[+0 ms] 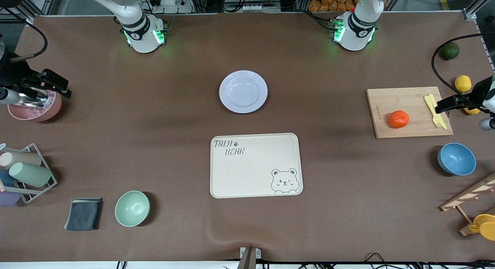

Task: Place orange and plate with both arms
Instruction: 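Reach the left gripper down toward the orange on the cutting board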

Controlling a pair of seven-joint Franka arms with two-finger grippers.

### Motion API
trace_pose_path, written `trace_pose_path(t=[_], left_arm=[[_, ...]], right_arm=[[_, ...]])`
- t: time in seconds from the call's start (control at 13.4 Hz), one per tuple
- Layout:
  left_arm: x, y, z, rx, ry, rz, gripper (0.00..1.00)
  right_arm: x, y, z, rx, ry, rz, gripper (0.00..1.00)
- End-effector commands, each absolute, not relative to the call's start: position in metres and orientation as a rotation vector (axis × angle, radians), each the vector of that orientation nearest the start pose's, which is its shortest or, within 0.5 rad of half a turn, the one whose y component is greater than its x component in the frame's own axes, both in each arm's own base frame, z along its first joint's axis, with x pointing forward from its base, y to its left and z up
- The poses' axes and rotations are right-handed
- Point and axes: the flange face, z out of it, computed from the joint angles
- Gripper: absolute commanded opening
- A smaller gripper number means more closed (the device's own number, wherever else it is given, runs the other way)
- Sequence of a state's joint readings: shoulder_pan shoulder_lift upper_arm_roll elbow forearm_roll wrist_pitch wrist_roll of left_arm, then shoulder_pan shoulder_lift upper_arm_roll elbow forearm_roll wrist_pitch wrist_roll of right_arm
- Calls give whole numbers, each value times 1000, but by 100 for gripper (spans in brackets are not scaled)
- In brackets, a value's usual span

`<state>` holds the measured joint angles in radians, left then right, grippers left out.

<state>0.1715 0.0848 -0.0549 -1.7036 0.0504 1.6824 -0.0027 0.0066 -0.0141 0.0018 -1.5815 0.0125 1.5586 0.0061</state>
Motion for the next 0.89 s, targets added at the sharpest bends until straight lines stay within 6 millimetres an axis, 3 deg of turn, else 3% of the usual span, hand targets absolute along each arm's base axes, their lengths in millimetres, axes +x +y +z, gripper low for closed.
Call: trace_pose_path(t=[0.0, 0.3, 0.45, 0.82], left_arm=[[557, 77, 512, -3088, -196, 144, 100], [540, 87, 470, -3087, -226, 159, 100], [531, 104, 446, -3087, -249, 173, 100], [521, 113, 358, -3077, -239, 210, 100]], right_arm=[[544, 4, 631, -3145, 5, 5, 100], [544, 4, 631, -3145, 3, 5, 100], [544, 4, 631, -3145, 5, 5, 100], [544, 4, 631, -3145, 5, 5, 100]])
